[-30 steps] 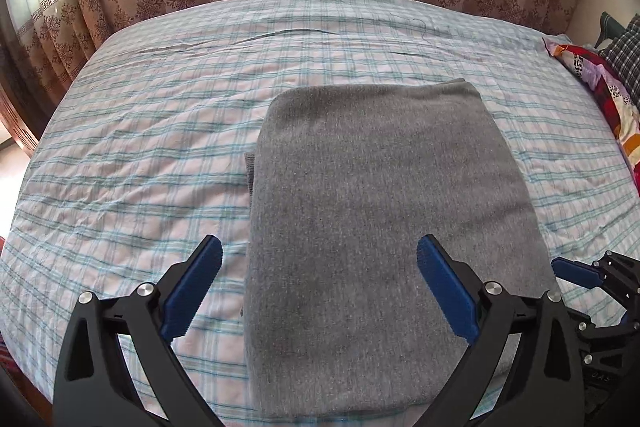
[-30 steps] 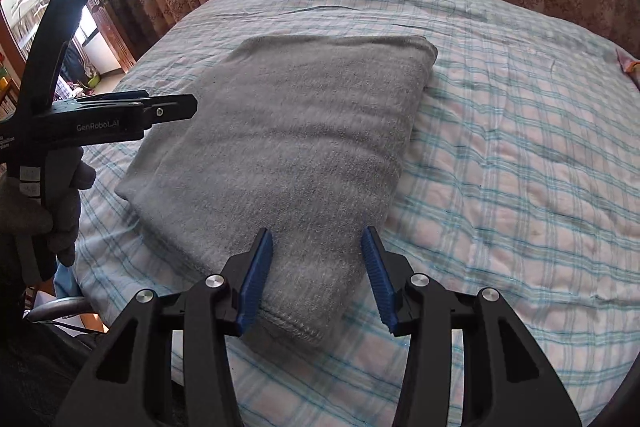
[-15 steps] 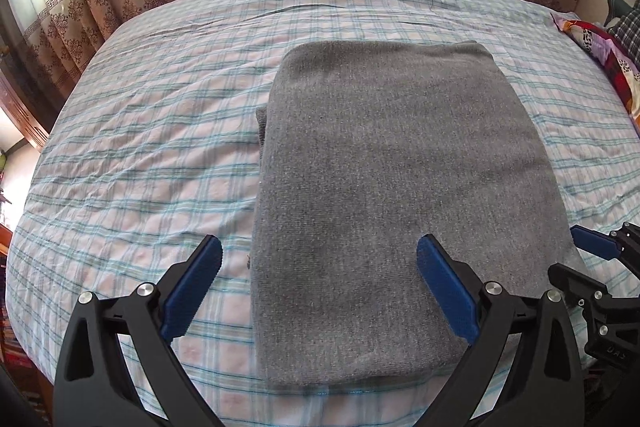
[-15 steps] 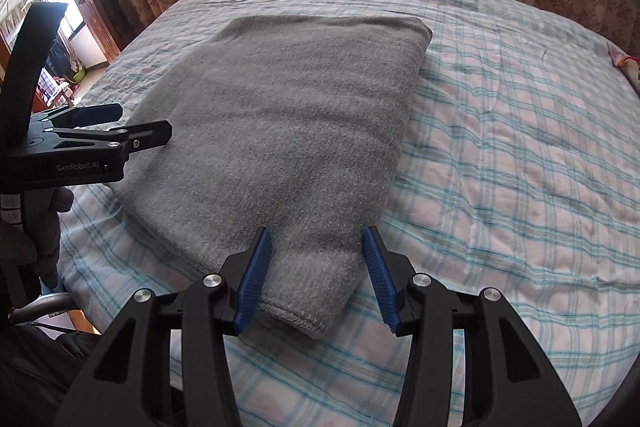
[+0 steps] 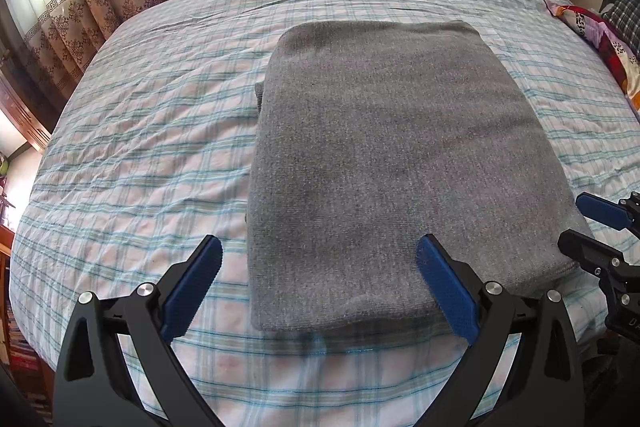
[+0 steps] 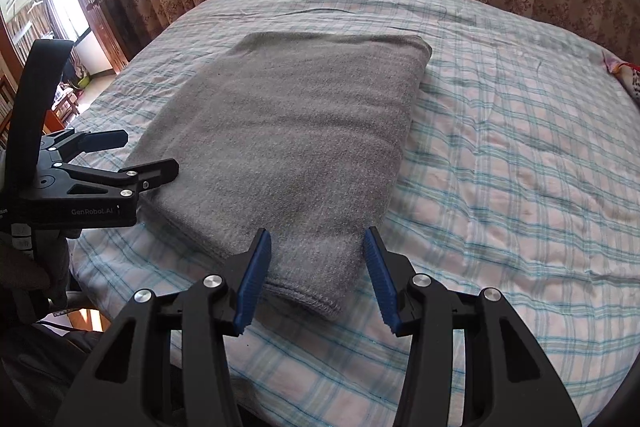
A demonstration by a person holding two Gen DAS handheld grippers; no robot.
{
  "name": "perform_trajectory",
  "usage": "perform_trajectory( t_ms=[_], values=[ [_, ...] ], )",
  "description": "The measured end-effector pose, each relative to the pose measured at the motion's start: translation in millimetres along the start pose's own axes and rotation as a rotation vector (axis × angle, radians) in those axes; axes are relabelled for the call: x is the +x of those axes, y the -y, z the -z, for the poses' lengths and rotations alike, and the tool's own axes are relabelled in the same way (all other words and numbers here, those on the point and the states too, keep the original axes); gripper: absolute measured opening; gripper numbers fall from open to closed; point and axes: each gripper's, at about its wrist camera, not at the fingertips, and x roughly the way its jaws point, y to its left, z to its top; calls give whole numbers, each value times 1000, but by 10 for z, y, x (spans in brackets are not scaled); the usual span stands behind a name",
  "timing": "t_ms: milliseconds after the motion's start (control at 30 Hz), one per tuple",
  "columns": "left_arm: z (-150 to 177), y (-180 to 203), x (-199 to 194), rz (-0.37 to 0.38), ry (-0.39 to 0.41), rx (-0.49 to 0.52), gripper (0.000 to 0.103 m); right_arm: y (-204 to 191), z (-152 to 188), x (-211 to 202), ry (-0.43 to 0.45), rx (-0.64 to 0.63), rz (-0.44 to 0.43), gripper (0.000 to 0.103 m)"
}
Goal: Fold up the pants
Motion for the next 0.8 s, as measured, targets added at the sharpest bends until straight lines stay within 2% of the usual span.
perform_trajectory(
  t_ms=[233, 467, 533, 700, 767, 800],
  values=[
    [49, -31, 110, 18, -19, -4, 101, 84, 71, 104, -47, 46, -36, 52],
    [39, -99, 141, 57, -27, -36, 101, 94, 88, 100, -44, 52, -43, 52],
    [-7, -158, 103, 89, -22, -60, 101, 119, 75, 62, -27, 65, -44, 56],
    [-170, -344, 8, 216, 16, -143, 101, 240, -22, -67, 34, 110, -69, 58],
    [-253, -424, 19, 251, 20, -174, 101, 311, -71, -91, 47, 136, -74, 67],
    [-300, -465, 43, 264, 17, -189, 101, 350, -94, -92, 51, 150, -76, 67]
  ],
)
